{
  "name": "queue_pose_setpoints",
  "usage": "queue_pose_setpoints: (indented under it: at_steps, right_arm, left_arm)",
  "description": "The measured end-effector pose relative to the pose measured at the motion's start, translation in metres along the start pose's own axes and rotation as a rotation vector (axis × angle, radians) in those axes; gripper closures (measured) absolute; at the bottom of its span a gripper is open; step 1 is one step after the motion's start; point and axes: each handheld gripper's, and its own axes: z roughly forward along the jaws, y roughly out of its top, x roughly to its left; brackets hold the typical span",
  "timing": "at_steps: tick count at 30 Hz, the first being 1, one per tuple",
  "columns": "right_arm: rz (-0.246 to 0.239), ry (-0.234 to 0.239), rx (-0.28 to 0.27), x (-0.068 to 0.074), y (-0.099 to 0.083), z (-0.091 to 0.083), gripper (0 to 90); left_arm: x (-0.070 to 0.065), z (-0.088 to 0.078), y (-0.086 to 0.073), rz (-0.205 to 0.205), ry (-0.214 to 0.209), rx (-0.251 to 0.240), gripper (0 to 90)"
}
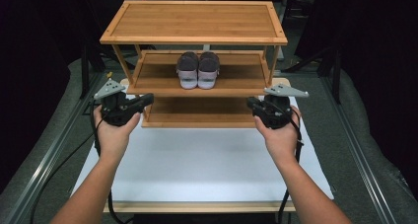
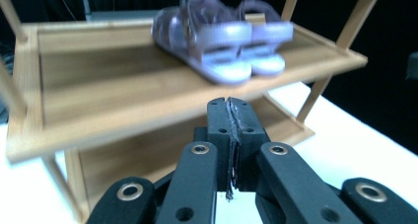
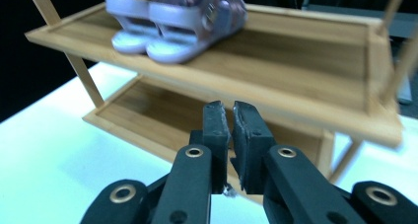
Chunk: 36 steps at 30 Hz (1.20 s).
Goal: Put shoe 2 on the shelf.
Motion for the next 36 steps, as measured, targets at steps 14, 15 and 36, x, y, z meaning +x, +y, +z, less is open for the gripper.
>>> queue_pose_setpoints:
  at_steps: [14, 15, 36]
  right_arm:
    - [0.104, 0.020, -0.007, -0.017, -0.073, -0.045, 82.1]
    - [0.105, 0.014, -0.003, -0.017, -0.078, -0.047, 81.4]
    - [0.047, -0.041, 0.127, -0.025, -0.168, -0.011, 47.3]
  left_arm:
    - [0.002, -0.033, -0.076, -0.012, 0.048, 0.078, 84.5]
    - [0.003, -0.035, -0.083, -0.021, 0.054, 0.083, 83.7]
    - [0.023, -0.013, -0.164, -0.031, 0.108, 0.164, 45.0]
